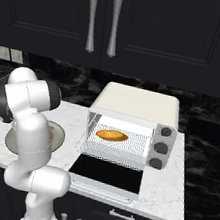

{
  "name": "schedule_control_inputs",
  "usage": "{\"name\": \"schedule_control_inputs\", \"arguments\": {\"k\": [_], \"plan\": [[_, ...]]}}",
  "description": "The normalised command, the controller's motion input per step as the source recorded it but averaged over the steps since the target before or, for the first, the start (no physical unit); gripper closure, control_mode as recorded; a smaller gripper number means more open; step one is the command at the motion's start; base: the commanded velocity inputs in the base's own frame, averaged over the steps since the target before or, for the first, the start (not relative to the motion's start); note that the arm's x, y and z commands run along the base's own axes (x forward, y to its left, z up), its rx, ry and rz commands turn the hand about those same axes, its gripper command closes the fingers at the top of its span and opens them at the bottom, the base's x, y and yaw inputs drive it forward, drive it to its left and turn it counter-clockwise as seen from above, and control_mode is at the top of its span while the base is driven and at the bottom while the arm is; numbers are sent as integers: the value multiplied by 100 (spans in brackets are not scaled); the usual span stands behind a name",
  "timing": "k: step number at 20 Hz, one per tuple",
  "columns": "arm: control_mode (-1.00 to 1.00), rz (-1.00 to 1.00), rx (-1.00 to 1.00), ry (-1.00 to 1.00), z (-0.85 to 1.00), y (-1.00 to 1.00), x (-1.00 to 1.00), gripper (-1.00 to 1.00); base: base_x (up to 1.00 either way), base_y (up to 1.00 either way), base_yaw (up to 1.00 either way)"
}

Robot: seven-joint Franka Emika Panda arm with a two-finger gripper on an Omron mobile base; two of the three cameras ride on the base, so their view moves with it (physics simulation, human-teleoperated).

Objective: Pick up the kebab skewer and baguette bread, and place them inside the toaster oven. Close the toaster oven door and start by setting the timer.

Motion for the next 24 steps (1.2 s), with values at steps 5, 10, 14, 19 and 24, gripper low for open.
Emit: {"name": "schedule_control_inputs", "arguments": {"k": [5,10,14,19,24], "plan": [[-100,0,1,0,-41,-1,0,100,0,0,0],[-100,1,0,-1,32,-26,-4,100,0,0,0],[-100,0,0,-9,64,-36,-40,100,0,0,0],[-100,0,0,-10,62,-21,-57,100,0,0,0],[-100,0,0,-10,72,-5,-37,100,0,0,0]]}}
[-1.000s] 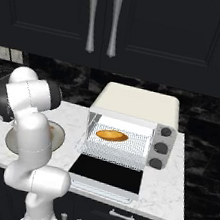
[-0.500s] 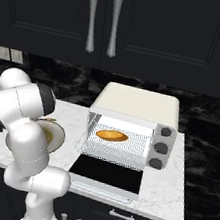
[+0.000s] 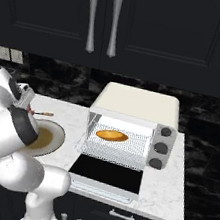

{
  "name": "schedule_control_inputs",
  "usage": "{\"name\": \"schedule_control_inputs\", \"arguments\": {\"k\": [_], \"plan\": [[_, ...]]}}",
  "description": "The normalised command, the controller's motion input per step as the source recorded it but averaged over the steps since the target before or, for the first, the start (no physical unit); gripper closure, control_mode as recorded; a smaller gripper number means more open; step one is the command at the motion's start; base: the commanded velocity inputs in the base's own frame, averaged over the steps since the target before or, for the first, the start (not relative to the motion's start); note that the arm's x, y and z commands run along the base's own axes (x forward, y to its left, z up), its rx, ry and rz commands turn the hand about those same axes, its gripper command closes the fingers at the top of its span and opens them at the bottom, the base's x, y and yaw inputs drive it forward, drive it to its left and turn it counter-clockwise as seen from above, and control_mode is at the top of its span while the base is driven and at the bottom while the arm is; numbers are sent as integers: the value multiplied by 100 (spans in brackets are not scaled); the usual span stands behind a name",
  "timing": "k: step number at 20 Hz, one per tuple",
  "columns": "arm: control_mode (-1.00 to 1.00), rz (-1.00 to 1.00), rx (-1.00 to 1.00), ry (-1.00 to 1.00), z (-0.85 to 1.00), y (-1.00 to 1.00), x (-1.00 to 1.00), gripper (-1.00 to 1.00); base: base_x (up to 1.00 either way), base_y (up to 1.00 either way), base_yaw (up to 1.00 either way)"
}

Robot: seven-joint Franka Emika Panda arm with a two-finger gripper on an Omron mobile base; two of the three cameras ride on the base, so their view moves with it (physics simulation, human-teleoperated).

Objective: Pick up the kebab skewer and baguette bread, and place them inside the toaster oven. Close the toaster oven door and start by setting the timer.

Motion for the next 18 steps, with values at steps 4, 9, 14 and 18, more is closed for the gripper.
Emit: {"name": "schedule_control_inputs", "arguments": {"k": [4,9,14,18], "plan": [[-100,0,0,-6,68,0,-11,100,0,0,0],[-100,0,0,-4,38,-3,-13,100,0,0,0],[-100,0,0,-9,30,-35,-49,100,0,0,0],[-100,0,0,-7,56,-64,-60,100,0,0,0]]}}
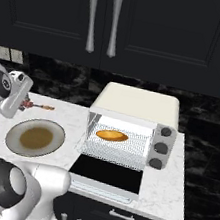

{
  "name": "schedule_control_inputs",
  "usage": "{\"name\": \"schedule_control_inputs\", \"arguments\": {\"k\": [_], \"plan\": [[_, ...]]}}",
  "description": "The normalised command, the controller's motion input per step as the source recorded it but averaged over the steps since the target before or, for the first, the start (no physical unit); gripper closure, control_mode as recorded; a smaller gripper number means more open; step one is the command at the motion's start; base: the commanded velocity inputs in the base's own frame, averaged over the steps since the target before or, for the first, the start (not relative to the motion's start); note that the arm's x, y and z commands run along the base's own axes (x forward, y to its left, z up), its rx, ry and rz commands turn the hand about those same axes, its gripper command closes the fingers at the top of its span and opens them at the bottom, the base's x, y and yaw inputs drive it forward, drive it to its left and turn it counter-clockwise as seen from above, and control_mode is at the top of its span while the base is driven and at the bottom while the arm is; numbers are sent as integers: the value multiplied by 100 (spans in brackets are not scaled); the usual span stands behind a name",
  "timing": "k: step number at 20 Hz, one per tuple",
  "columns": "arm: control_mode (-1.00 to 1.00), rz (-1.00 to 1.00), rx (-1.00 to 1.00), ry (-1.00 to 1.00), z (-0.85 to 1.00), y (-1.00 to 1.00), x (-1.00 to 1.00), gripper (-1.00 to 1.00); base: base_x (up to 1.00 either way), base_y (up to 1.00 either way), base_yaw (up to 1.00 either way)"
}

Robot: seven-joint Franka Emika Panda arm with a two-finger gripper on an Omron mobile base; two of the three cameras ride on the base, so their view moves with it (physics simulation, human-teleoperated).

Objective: Pick up the kebab skewer and baguette bread, and place them inside the toaster oven. Close the toaster oven door and start by setting the timer.

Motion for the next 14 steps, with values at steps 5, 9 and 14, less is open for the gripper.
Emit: {"name": "schedule_control_inputs", "arguments": {"k": [5,9,14], "plan": [[-100,0,0,-8,28,-71,-67,100,0,0,0],[-100,0,0,-4,37,-73,-51,100,0,0,0],[-100,0,0,-1,43,-66,-26,100,0,0,0]]}}
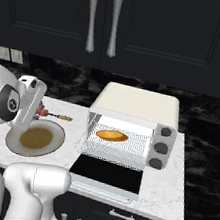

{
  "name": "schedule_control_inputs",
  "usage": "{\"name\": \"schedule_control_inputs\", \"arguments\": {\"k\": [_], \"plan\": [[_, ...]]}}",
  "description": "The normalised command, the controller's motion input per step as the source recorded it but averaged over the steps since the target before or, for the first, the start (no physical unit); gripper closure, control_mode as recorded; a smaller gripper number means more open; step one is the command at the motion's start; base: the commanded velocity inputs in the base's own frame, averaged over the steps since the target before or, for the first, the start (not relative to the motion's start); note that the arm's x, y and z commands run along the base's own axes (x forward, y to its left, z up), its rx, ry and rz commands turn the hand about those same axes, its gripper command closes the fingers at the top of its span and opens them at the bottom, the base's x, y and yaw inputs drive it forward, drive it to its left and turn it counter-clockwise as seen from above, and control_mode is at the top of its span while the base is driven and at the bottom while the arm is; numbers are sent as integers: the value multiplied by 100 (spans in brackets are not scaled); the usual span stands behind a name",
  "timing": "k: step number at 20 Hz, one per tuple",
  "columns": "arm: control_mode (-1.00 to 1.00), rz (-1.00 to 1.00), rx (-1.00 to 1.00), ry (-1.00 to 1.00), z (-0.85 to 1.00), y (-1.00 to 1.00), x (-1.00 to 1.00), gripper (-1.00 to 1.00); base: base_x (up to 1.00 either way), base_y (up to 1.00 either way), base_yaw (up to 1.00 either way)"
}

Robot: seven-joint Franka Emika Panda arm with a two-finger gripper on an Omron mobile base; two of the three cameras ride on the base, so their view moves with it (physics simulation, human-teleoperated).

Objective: Pick up the kebab skewer and baguette bread, and place them inside the toaster oven. Close the toaster oven door and start by setting the timer.

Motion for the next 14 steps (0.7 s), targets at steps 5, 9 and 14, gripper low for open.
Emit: {"name": "schedule_control_inputs", "arguments": {"k": [5,9,14], "plan": [[-100,0,0,0,22,-81,-21,100,0,0,0],[-100,0,1,-4,0,-97,-23,100,0,0,0],[-100,0,4,-3,0,-100,-21,100,0,0,0]]}}
